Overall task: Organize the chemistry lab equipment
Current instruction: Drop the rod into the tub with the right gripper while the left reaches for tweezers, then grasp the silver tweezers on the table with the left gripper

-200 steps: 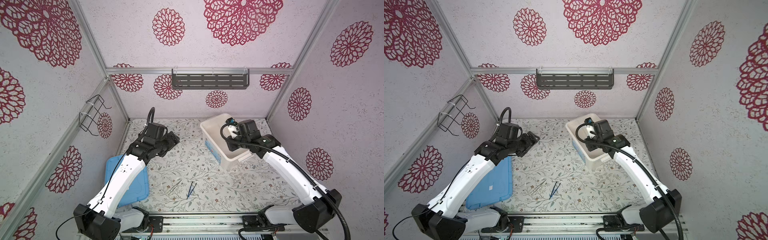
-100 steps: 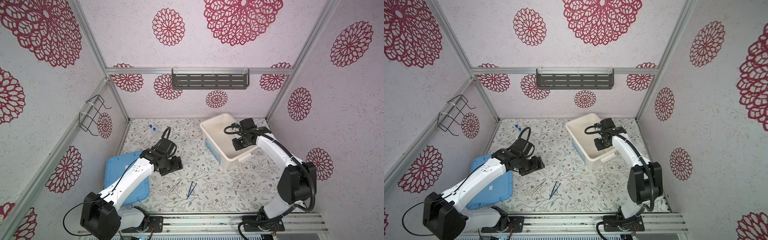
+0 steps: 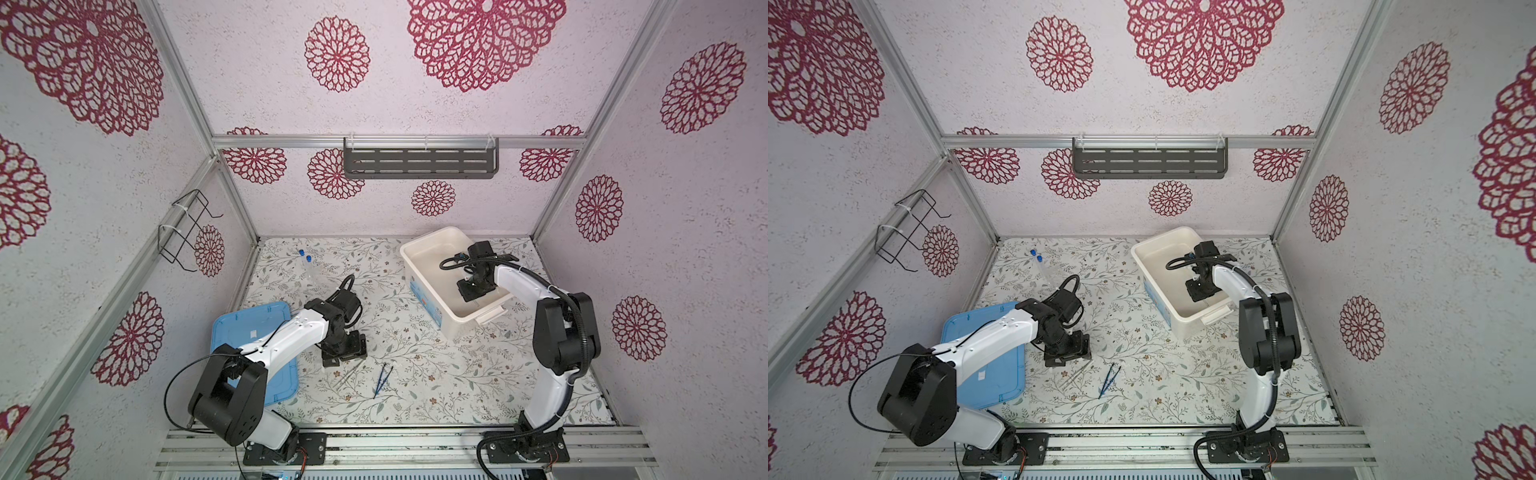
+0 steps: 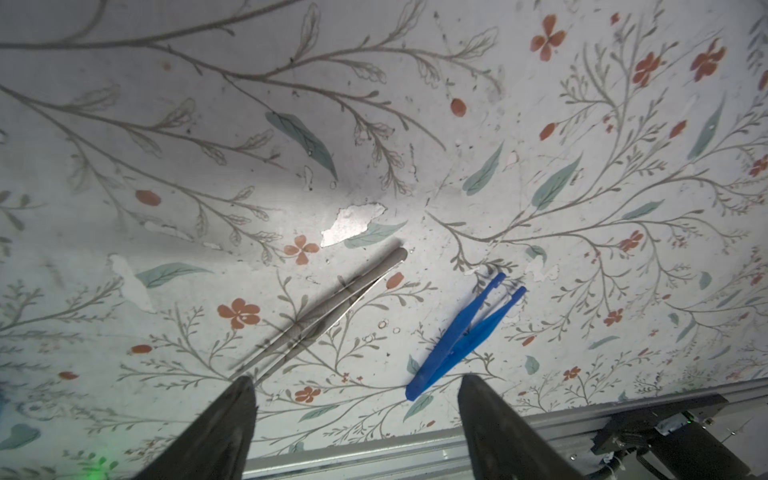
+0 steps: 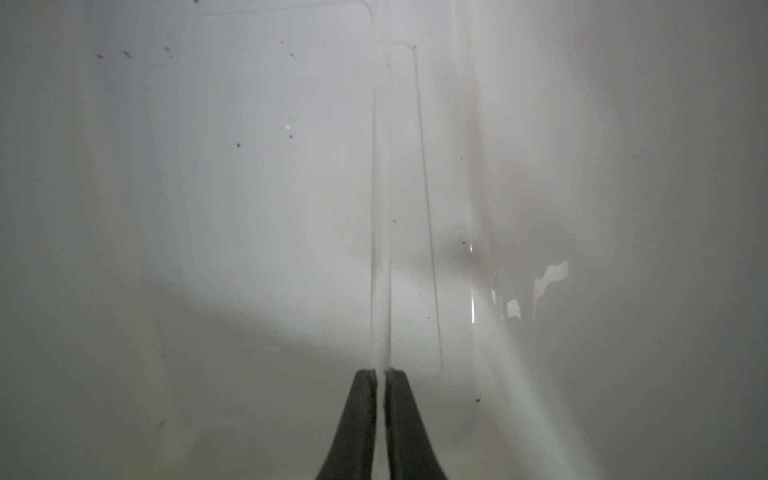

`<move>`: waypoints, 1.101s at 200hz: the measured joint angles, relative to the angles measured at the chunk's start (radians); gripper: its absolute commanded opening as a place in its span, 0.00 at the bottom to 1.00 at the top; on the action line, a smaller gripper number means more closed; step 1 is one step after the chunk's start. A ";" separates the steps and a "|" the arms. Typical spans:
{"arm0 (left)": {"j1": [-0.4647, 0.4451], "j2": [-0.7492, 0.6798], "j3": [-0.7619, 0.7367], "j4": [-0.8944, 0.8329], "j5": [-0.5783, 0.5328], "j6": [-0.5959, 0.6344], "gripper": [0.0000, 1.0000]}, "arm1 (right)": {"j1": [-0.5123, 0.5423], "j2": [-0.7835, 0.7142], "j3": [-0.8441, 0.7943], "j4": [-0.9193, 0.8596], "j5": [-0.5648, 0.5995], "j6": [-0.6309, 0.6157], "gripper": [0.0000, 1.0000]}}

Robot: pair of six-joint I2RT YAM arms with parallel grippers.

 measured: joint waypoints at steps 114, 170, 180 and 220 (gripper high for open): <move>0.021 0.066 -0.028 -0.019 0.048 0.058 0.80 | 0.000 0.049 -0.005 0.096 0.028 -0.011 0.40; -0.021 0.134 0.061 -0.077 -0.021 0.123 0.64 | 0.000 -0.144 -0.005 0.089 -0.011 0.004 0.44; -0.026 0.151 0.074 -0.080 -0.030 0.136 0.60 | 0.000 -0.211 -0.006 0.100 -0.017 0.008 0.45; -0.032 0.257 0.090 -0.106 -0.046 0.161 0.44 | 0.000 -0.541 -0.093 0.220 -0.021 0.028 0.47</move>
